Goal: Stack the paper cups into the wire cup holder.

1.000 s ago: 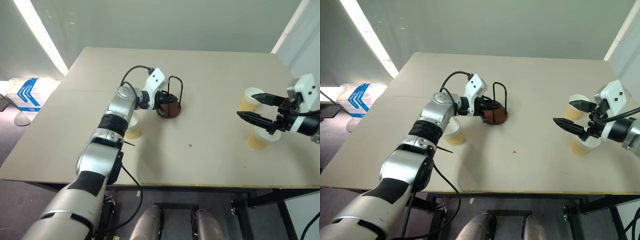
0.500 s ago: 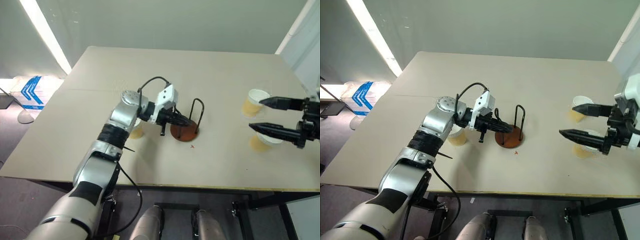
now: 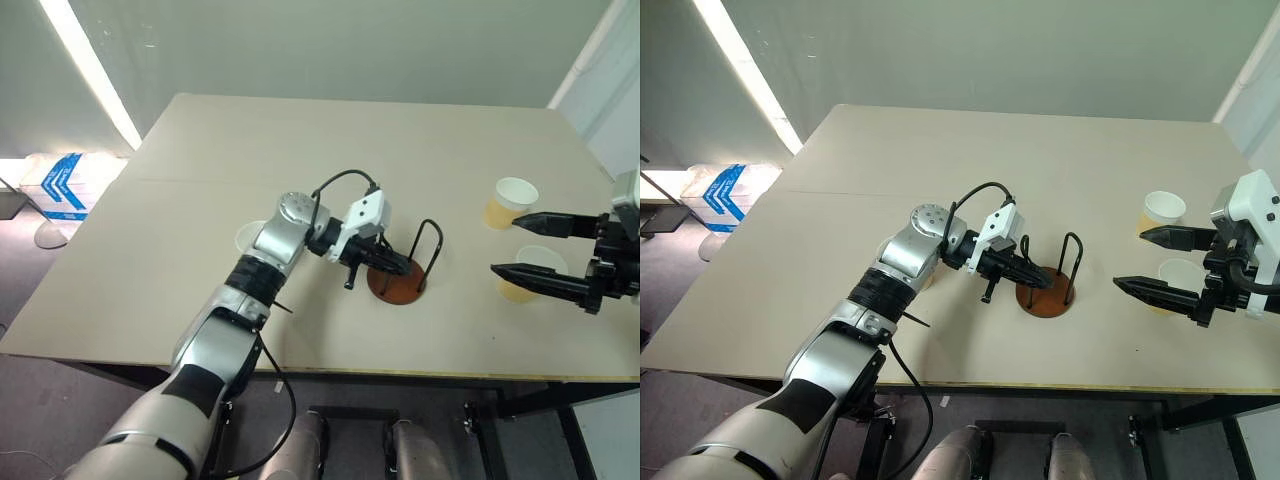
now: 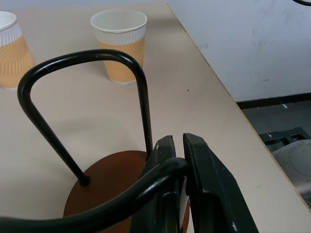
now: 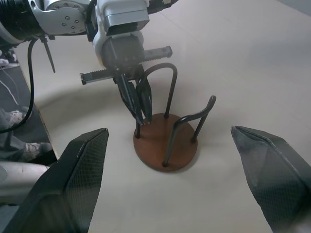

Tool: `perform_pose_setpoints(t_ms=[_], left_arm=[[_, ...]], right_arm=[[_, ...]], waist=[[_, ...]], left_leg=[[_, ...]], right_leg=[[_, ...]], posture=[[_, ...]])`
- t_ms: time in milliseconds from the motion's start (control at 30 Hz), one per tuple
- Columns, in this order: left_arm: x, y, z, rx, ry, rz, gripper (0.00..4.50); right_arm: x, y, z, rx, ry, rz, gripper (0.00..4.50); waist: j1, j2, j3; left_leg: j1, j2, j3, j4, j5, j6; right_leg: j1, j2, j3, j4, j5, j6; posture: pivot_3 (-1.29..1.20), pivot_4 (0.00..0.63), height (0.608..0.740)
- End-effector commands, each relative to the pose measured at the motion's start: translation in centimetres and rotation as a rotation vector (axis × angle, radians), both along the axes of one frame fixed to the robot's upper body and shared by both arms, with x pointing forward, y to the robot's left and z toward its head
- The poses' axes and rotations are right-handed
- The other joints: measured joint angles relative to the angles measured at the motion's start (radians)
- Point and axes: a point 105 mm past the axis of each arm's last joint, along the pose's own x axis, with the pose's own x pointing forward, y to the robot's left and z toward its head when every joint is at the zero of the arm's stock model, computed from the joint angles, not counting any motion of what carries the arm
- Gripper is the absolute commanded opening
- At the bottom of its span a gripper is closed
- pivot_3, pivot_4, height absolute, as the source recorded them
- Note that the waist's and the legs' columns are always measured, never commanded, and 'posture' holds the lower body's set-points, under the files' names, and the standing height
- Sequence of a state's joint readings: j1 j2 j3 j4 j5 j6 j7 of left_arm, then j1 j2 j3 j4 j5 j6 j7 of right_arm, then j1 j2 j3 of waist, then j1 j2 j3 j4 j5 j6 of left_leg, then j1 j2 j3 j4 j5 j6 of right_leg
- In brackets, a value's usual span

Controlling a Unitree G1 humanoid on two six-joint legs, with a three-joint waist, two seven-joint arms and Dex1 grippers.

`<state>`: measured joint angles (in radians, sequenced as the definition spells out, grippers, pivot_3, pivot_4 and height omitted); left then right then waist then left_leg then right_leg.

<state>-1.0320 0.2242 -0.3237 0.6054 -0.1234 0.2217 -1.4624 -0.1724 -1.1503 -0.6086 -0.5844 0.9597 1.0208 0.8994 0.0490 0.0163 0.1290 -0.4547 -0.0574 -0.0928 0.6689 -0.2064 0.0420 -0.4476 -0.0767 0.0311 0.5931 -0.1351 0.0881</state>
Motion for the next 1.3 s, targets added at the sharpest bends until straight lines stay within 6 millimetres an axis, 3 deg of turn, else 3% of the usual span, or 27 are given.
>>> perform_pose_setpoints(t_ms=[33, 67, 433, 667, 833, 933, 1100, 1300], left_arm=[[-0.6, 0.3, -0.8, 0.046, -0.049, -0.038, 0.63], [-0.3, 0.5, -1.0, 0.056, -0.063, -0.021, 0.81], [1.5, 2.8, -0.5, 0.118, -0.274, 0.050, 4.48], [0.4, 4.4, 0.6, 0.139, -0.341, 0.008, 4.49], [1.4, 5.3, 4.2, 0.045, -0.384, 0.104, 4.49], [1.6, 6.4, 5.2, 0.040, -0.385, 0.137, 4.49], [2.4, 9.0, 7.1, -0.023, -0.361, 0.281, 4.49], [3.8, 11.1, 9.2, -0.176, -0.324, 0.515, 4.49]], right_arm=[[0.0, 0.3, 0.5, -0.006, -0.042, 0.014, 4.28], [0.1, 0.4, 0.4, -0.007, -0.041, 0.016, 4.28], [0.8, 0.4, 0.2, -0.026, -0.051, 0.024, 4.28], [1.6, -0.1, -0.2, -0.070, -0.058, 0.003, 4.28], [2.7, -0.9, -0.3, -0.146, -0.072, -0.014, 4.28], [3.3, -1.2, 0.1, -0.162, -0.086, -0.021, 4.28], [6.0, -2.6, 1.2, -0.205, -0.132, -0.077, 4.28], [11.4, -5.1, 1.5, -0.360, -0.213, -0.151, 4.28]], waist=[[0.000, 0.001, 0.000], [0.000, 0.001, 0.000], [-0.001, 0.001, 0.000], [-0.001, 0.001, 0.000], [-0.001, 0.001, 0.000], [-0.005, 0.001, -0.001], [-0.018, 0.001, -0.001], [-0.026, 0.001, -0.001]], left_leg=[[0.000, 0.000, 0.000, 0.000, 0.000, 0.000], [0.001, 0.000, 0.000, 0.000, 0.000, 0.001], [0.001, 0.000, 0.000, 0.002, 0.000, 0.001], [0.000, 0.000, 0.000, 0.002, -0.001, 0.001], [0.000, 0.000, 0.000, 0.002, -0.001, 0.001], [0.000, 0.000, 0.000, 0.002, -0.001, 0.001], [0.001, 0.000, 0.000, 0.002, -0.001, 0.001], [0.001, 0.001, -0.001, 0.002, 0.000, 0.001]], right_leg=[[0.000, 0.000, 0.000, 0.000, 0.000, 0.000], [0.001, 0.000, 0.000, 0.000, 0.000, 0.000], [0.001, 0.000, 0.000, 0.000, 0.000, 0.001], [0.001, 0.000, 0.000, 0.000, 0.000, 0.000], [0.001, 0.000, 0.000, 0.000, 0.000, -0.001], [0.000, 0.000, 0.000, 0.000, 0.001, -0.002], [0.000, 0.000, 0.000, 0.000, 0.001, -0.002], [0.000, 0.000, -0.001, 0.000, 0.003, -0.003]], posture=[[0.00, 0.150, 0.740], [0.00, 0.150, 0.740], [0.00, 0.150, 0.740], [0.00, 0.150, 0.740], [0.00, 0.150, 0.740], [0.00, 0.150, 0.740], [0.00, 0.150, 0.740], [0.00, 0.150, 0.740]])
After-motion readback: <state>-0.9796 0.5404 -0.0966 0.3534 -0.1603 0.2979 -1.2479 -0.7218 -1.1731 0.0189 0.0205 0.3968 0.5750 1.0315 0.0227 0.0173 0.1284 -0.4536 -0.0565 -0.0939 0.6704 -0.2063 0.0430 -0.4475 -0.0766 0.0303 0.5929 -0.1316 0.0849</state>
